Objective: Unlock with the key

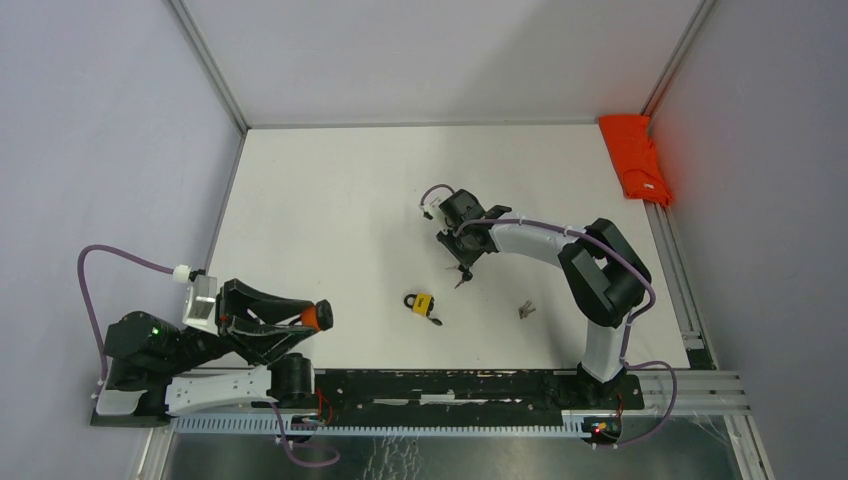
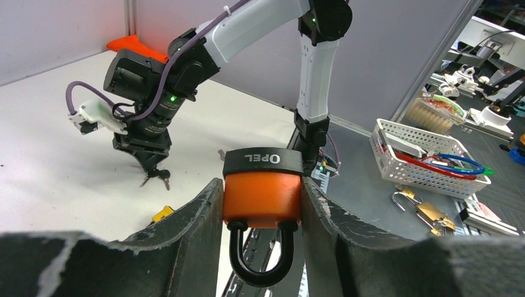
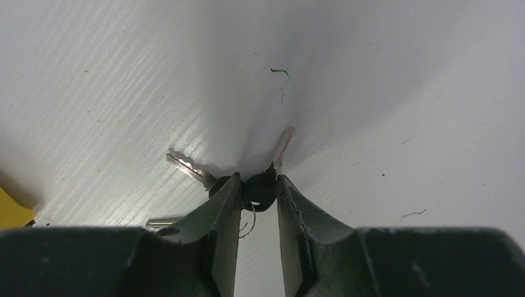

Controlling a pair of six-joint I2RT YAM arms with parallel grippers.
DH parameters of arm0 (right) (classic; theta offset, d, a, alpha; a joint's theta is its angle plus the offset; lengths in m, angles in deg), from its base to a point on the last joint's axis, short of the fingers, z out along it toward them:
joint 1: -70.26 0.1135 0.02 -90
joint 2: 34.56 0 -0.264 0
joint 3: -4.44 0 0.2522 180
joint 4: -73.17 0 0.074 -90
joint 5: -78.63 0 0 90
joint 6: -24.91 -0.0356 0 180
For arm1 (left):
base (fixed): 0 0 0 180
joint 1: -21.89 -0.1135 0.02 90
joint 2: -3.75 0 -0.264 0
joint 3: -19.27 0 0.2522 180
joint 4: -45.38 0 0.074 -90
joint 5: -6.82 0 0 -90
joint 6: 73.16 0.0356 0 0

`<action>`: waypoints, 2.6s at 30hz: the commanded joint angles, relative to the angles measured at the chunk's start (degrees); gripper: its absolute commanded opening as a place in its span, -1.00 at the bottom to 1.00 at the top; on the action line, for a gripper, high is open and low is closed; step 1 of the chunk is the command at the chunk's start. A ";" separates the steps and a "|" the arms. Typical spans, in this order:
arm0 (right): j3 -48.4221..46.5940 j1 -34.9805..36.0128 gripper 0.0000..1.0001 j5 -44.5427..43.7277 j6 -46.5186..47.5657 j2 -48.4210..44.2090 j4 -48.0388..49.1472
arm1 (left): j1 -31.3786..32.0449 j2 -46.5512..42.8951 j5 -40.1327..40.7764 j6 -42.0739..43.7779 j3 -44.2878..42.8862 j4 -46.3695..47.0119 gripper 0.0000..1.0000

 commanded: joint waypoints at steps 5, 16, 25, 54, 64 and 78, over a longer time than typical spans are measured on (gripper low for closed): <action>4.79 -0.33 -0.47 1.57 -7.32 0.73 -1.60 | 0.30 -0.51 0.79 -0.51 -0.90 3.92 -0.96; 4.77 -0.62 -0.97 -3.23 -9.22 -3.18 -0.10 | 0.28 -0.51 0.24 -0.97 -1.08 3.95 -0.96; 3.71 -0.57 0.24 -0.61 -7.72 -5.53 -2.67 | 0.28 -0.51 0.29 -0.61 -0.92 4.04 -0.96; 12.40 -0.39 -0.45 1.24 -11.17 -4.92 -1.50 | 0.32 -0.51 0.12 0.02 -0.90 4.30 -0.96; 8.51 -0.47 -0.66 -0.58 -9.39 -6.99 -3.13 | 0.26 -0.47 0.31 -0.10 -0.90 4.12 -0.96; 5.44 -0.57 -1.00 1.16 -5.38 -10.29 -2.03 | 0.38 -0.51 1.14 -0.17 -0.65 3.64 -0.96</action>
